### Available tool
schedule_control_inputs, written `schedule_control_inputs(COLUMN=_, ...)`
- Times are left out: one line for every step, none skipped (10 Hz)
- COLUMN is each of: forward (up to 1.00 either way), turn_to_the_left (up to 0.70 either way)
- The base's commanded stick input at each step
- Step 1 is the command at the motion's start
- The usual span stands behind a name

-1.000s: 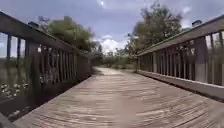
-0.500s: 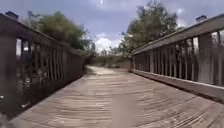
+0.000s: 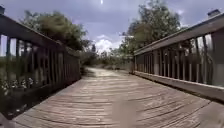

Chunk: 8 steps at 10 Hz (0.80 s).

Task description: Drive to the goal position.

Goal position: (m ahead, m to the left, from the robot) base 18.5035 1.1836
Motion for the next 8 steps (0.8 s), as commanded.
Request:
schedule_control_inputs(forward=0.5, turn_to_the_left=0.01)
schedule_control_inputs(forward=0.5, turn_to_the_left=0.01)
schedule_control_inputs(forward=0.5, turn_to_the_left=0.01)
schedule_control_inputs(forward=0.5, turn_to_the_left=0.01)
schedule_control_inputs(forward=0.5, turn_to_the_left=0.01)
schedule_control_inputs(forward=0.5, turn_to_the_left=0.01)
schedule_control_inputs(forward=0.5, turn_to_the_left=0.01)
schedule_control_inputs(forward=0.5, turn_to_the_left=0.01)
